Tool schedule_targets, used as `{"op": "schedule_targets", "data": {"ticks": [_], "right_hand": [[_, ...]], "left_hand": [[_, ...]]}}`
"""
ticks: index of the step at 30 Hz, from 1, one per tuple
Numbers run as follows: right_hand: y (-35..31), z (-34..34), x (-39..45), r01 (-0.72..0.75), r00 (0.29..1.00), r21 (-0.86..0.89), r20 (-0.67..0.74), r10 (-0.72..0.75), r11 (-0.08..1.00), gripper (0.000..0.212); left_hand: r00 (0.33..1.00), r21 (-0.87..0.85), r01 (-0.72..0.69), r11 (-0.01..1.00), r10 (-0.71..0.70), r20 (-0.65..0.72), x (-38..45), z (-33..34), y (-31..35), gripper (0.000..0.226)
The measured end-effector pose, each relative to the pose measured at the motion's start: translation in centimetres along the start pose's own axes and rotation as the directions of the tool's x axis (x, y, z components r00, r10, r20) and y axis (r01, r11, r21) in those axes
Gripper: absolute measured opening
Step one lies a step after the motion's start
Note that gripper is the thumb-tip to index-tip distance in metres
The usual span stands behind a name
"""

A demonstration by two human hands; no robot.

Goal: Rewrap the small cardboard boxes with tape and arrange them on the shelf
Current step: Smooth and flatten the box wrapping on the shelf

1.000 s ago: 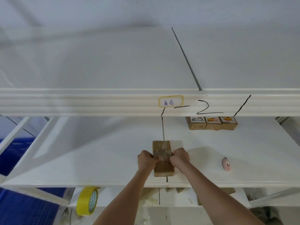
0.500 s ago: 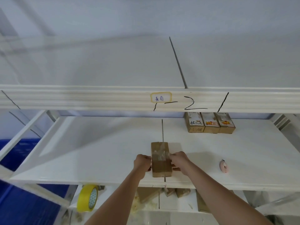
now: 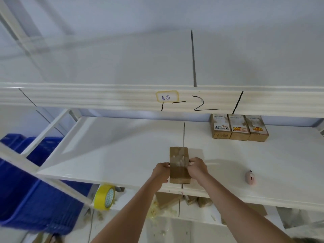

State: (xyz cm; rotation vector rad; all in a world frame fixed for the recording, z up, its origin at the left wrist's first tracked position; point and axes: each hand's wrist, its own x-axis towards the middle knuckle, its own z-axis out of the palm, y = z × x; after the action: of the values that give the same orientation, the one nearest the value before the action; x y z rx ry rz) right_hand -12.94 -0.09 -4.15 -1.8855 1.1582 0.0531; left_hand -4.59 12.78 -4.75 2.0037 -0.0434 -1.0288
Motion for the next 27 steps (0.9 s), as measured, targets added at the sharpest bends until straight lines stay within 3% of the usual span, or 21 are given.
{"op": "schedule_targets", "data": {"ticks": [3,5,7,11,17,20,22,27], "right_hand": [[0.0,0.2,-0.5,0.012,0.999,-0.058,-0.035,-0.014,0.998,0.01],[-0.6,0.5,-1.1,0.049,0.989,-0.084,-0.134,-0.06,0.995,0.032],[-1.6,1.0,-1.9,0.122,0.959,-0.086,-0.246,-0.14,0.989,0.04],[-3.8,2.8,-3.6,0.282,0.912,-0.054,-0.294,-0.286,0.958,0.027],[-7.0,7.9,-5.8,0.26,0.966,0.162,-0.052,-0.255,0.952,0.011],[-8.2,11.8,-7.0,0.047,0.983,0.279,0.159,-0.094,0.959,0.013],[-8.9,14.6,-8.0,-0.108,0.955,0.33,0.295,0.006,0.938,0.016],[-10.2,20.4,-9.7,-0.209,0.905,0.239,0.414,0.095,0.948,0.022]], "left_hand": [[1.0,0.019,0.026,0.999,-0.026,-0.012,-0.6,0.0,-0.4,0.039],[0.998,0.014,0.015,1.0,-0.014,-0.065,-0.7,-0.3,-0.5,0.036],[0.991,-0.01,-0.027,1.0,0.025,-0.128,-0.8,-0.8,-0.7,0.036],[0.962,-0.059,-0.114,0.992,0.095,-0.257,-1.3,-3.4,-1.5,0.029],[0.901,-0.125,-0.127,0.984,0.061,-0.429,-1.7,-9.5,-4.6,0.022],[0.919,-0.179,-0.099,0.979,0.02,-0.394,-2.1,-12.6,-6.8,0.021],[0.929,-0.203,-0.092,0.975,0.011,-0.369,-2.6,-14.7,-8.4,0.021],[0.92,-0.199,-0.039,0.979,-0.043,-0.389,-2.8,-20.1,-12.8,0.021]]}}
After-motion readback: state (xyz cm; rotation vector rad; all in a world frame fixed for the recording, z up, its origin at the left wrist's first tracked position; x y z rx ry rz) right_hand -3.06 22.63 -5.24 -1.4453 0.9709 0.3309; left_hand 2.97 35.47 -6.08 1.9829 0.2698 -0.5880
